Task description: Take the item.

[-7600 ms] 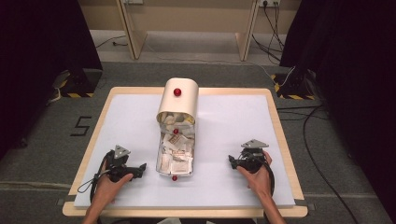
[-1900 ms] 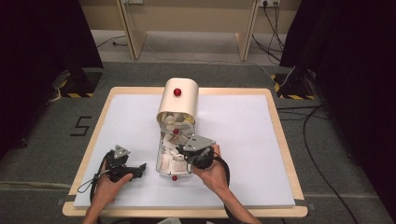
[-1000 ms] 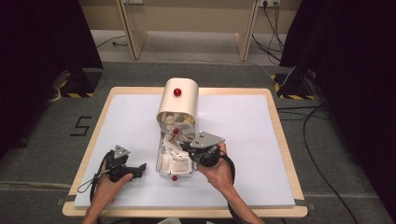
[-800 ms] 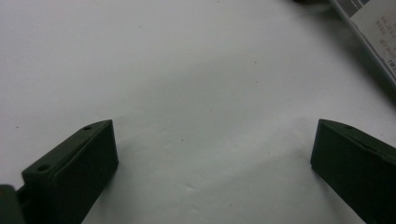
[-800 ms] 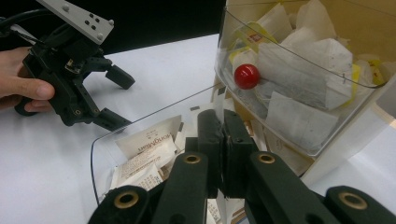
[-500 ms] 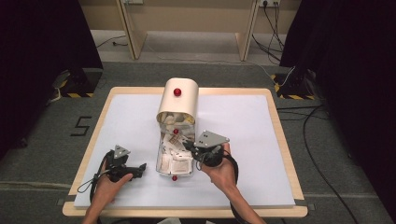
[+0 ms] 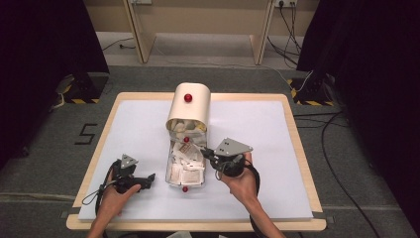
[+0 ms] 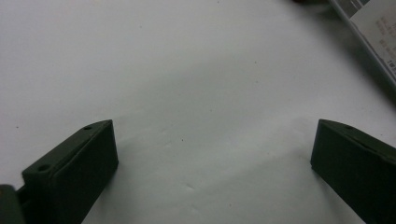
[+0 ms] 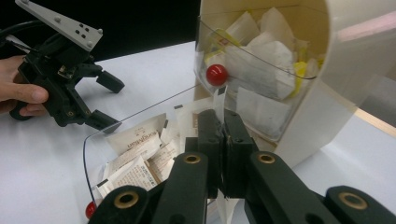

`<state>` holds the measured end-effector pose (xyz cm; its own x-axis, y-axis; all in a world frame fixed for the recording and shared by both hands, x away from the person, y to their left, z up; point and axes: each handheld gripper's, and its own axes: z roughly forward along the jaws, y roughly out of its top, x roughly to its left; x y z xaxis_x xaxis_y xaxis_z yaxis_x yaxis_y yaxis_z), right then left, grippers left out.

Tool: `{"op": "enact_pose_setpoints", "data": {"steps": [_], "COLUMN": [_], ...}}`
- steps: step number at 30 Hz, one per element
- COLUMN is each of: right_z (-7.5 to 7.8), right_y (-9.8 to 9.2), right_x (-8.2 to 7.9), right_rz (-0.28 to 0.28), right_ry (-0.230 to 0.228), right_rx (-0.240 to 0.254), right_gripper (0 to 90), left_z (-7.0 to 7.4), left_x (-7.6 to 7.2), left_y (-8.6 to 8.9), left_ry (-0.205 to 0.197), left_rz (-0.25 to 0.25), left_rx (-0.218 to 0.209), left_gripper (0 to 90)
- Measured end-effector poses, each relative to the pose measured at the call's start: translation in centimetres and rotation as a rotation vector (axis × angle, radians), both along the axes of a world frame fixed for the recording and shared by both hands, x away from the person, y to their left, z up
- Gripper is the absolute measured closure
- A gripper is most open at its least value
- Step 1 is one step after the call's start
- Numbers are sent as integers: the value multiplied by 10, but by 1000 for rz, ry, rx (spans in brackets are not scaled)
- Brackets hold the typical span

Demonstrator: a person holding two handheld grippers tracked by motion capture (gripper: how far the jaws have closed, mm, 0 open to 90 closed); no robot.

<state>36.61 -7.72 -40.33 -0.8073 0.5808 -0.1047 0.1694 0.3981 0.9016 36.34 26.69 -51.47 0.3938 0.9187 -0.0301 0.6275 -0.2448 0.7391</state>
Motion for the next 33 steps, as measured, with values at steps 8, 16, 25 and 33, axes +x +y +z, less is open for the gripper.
{"op": "enact_pose_setpoints", "data": {"steps": [8, 16, 25, 33], "right_z": [3, 3, 6, 4], "right_y": [-12, -30, -45, -59], "right_x": [0, 0, 2, 8], "right_rz": [-27, -62, -96, -145], "right_ry": [-1, -1, -10, -8], "right_rx": [10, 14, 23, 20], "right_gripper": [884, 884, 884, 884], "left_z": [0, 0, 0, 0], "left_x": [0, 0, 0, 0], "left_y": [0, 0, 0, 0], "left_ry": [0, 0, -1, -1], "left_rz": [0, 0, 1, 1], "left_rx": [0, -1, -2, -2], "left_gripper": [1, 1, 1, 1]}}
